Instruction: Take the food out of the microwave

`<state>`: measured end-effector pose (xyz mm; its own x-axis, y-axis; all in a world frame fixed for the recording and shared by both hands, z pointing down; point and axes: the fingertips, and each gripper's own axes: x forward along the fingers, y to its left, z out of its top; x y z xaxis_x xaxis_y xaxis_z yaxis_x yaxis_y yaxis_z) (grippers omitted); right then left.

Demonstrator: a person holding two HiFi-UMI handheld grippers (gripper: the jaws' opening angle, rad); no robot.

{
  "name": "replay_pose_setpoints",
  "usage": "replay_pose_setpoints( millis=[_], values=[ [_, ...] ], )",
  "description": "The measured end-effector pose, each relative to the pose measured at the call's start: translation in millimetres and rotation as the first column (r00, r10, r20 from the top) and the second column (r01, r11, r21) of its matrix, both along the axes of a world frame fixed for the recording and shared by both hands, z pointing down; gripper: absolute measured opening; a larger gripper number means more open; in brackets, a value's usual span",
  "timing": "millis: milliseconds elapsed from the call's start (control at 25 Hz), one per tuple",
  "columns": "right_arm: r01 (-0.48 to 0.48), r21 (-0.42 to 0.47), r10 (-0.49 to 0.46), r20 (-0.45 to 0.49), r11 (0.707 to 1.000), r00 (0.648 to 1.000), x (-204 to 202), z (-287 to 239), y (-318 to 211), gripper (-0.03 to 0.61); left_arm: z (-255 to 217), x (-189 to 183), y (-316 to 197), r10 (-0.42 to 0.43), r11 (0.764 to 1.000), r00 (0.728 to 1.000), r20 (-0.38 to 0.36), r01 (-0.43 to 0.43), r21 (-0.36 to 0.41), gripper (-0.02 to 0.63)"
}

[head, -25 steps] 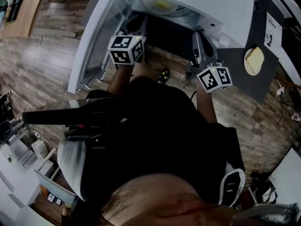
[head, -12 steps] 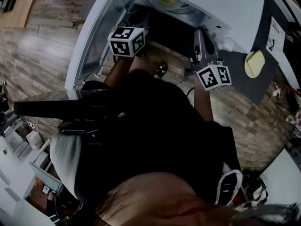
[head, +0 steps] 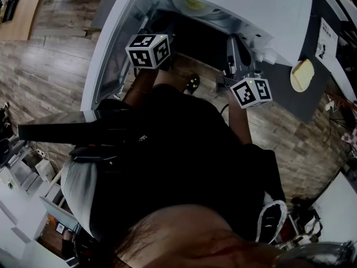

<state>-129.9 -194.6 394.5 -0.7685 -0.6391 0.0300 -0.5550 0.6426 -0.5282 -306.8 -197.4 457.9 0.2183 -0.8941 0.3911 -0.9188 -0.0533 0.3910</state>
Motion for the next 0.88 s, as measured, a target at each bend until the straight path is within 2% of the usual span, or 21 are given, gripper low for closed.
replay_pose_setpoints(
  millis=[200,280,400,720,880],
  values=[
    [-0.002,-0.014,0.002,-0.002,1.0,1.0,-1.8,4.3,-3.1,0.002,5.2,-1.8,-6.1,-0.005,1.0,0.999,-0.048,0.004,-0.017,0.011],
    [-0.003,-0.017,0.003,-0.003,1.0,1.0,-3.2,4.9,-4.6,0.002,6.0,-1.3,-9.4,0.0,1.0,0.998,-0.063,-0.001,-0.021,0.075],
    [-0.009,-0.022,0.009,-0.001,1.0,1.0,-3.8,6.4,-4.9,0.002,9.2,-1.6,-11.7,-0.006,0.999,0.994,-0.111,0.002,-0.032,0.089],
    [-0.026,-0.037,0.026,-0.004,0.999,1.0,-0.5,12.1,-9.7,0.002,25.9,-2.1,-23.1,-0.054,0.995,0.958,-0.282,0.029,-0.092,0.141],
    [-0.025,-0.04,0.025,-0.002,0.999,1.0,-2.2,13.2,-13.0,0.002,30.6,-5.0,-26.9,-0.078,0.993,0.946,-0.316,0.044,-0.113,0.153]
  ],
)
